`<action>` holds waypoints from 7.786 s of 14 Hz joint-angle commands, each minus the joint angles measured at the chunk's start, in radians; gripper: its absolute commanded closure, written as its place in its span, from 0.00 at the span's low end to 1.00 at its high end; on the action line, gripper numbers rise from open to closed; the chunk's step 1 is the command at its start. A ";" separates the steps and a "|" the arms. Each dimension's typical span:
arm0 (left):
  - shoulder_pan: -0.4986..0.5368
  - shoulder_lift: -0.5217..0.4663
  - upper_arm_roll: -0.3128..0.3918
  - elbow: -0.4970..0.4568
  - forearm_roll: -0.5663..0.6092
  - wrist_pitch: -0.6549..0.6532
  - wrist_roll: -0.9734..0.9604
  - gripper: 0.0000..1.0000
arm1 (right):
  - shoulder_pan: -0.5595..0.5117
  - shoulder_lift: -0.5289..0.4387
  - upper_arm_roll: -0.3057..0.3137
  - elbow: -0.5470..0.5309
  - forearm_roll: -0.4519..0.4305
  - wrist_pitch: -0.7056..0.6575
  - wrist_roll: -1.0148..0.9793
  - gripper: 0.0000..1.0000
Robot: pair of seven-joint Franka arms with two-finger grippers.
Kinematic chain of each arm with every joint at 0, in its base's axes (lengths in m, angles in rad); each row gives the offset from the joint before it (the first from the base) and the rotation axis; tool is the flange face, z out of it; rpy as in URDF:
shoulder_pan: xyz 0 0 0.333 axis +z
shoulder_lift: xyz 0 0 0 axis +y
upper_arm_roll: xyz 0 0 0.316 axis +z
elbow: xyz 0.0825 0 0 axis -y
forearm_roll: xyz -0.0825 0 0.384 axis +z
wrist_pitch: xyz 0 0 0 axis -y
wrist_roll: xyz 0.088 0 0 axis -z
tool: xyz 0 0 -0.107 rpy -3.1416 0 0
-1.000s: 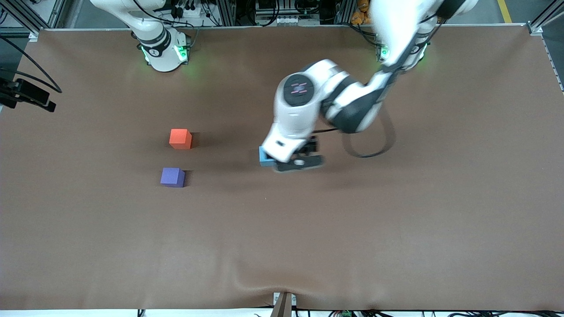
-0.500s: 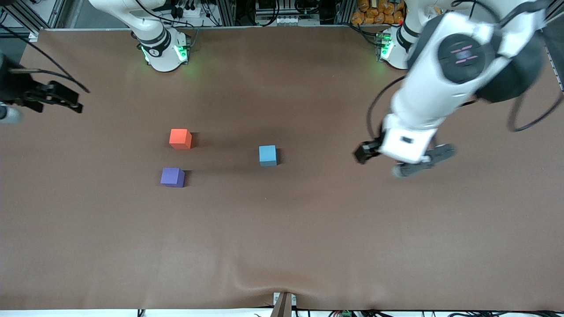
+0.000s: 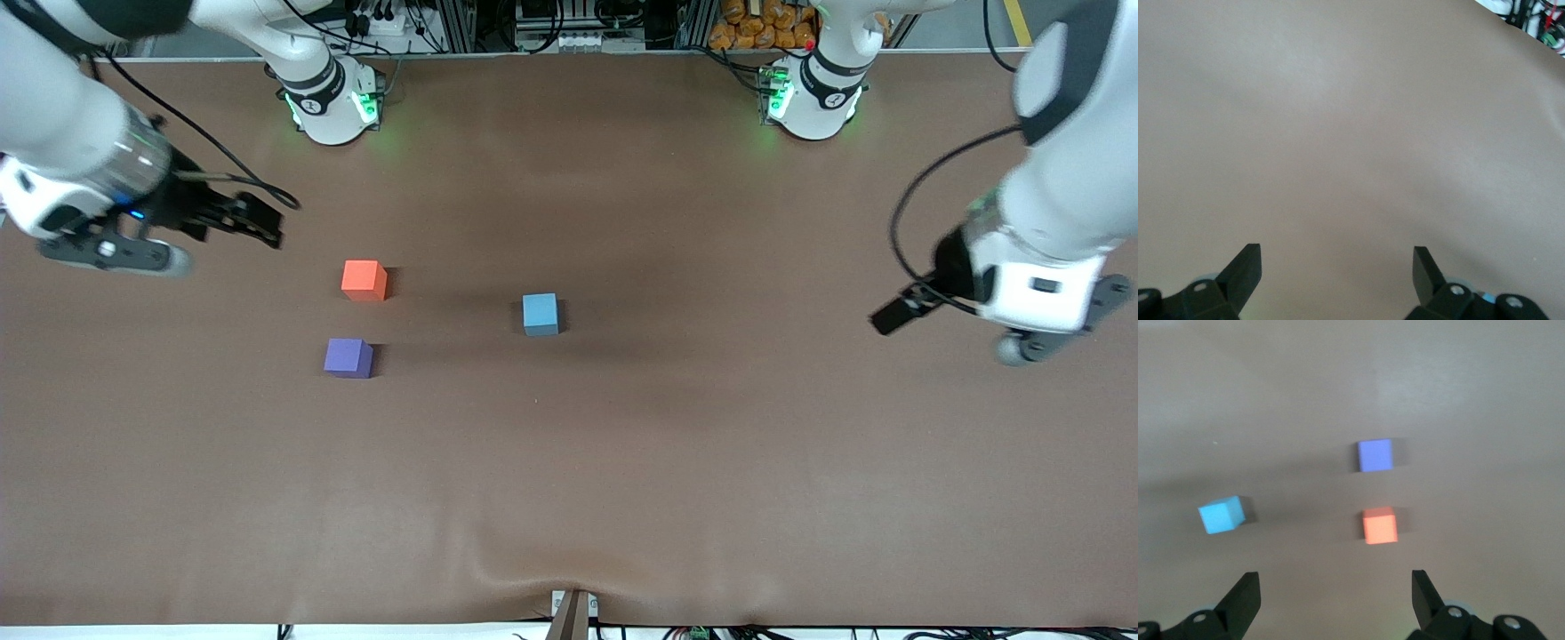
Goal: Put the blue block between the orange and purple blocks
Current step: 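Move the right gripper over the light-blue block, then lower the right gripper and grasp the light-blue block, then carry the blue block with the right gripper toward the orange block, then lower the blue block between the orange and purple blocks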
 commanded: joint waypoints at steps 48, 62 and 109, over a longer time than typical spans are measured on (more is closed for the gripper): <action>-0.006 -0.374 0.205 -0.436 -0.084 0.136 0.542 0.00 | 0.475 0.530 0.018 -0.233 0.079 0.791 0.183 0.00; 0.005 -0.394 0.150 -0.427 -0.086 0.119 0.542 0.00 | 0.374 0.371 -0.003 -0.221 0.076 0.558 0.216 0.64; 0.010 -0.374 0.148 -0.421 -0.070 0.119 0.548 0.00 | -0.071 0.099 -0.006 -0.770 0.073 0.745 -0.312 0.67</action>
